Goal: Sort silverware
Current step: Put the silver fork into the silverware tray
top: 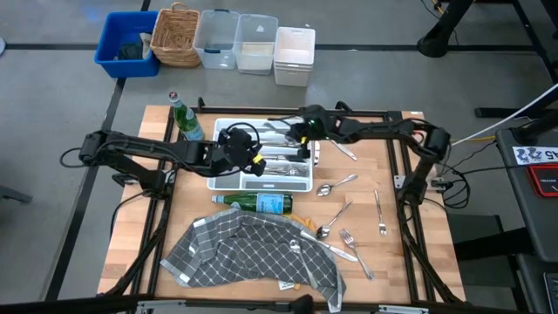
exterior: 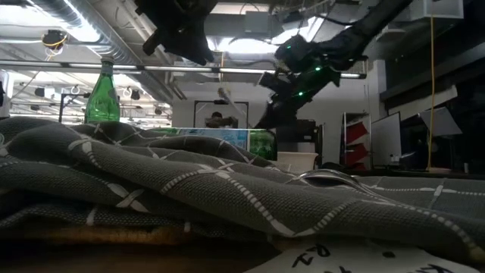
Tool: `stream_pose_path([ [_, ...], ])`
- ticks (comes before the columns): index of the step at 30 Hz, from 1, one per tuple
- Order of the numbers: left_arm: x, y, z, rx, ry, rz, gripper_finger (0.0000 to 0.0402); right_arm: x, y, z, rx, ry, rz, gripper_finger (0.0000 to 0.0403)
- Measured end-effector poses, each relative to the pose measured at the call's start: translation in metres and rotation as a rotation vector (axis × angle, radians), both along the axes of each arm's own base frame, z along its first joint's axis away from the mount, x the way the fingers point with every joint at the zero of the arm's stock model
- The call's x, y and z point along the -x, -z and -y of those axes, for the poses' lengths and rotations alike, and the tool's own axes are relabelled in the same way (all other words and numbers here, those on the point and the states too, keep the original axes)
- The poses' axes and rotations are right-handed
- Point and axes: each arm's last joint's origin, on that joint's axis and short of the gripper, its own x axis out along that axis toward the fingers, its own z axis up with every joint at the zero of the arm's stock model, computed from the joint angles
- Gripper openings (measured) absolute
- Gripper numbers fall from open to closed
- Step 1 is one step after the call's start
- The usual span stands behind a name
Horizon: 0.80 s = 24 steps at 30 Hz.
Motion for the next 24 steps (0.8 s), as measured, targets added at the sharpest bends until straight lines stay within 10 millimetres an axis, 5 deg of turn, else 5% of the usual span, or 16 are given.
stream_pose_path([
  [9, 0.003, 0.004, 0.002, 0.003, 0.003, -0.046, 0.0086, -0.030, 0.020, 0.014, 0.019, -0.090, -0.190, 0.0003],
  [16, 0.005, 0.006, 0.007, 0.009, 0.017, -0.072, 0.0086, -0.033, 0.033, 0.016, 0.024, -0.087, -0.247, 0.0007],
  [24, 0.004, 0.005, 0.012, 0.010, 0.034, -0.064, 0.0086, -0.031, 0.038, 0.017, 0.047, -0.050, -0.284, 0.0062],
])
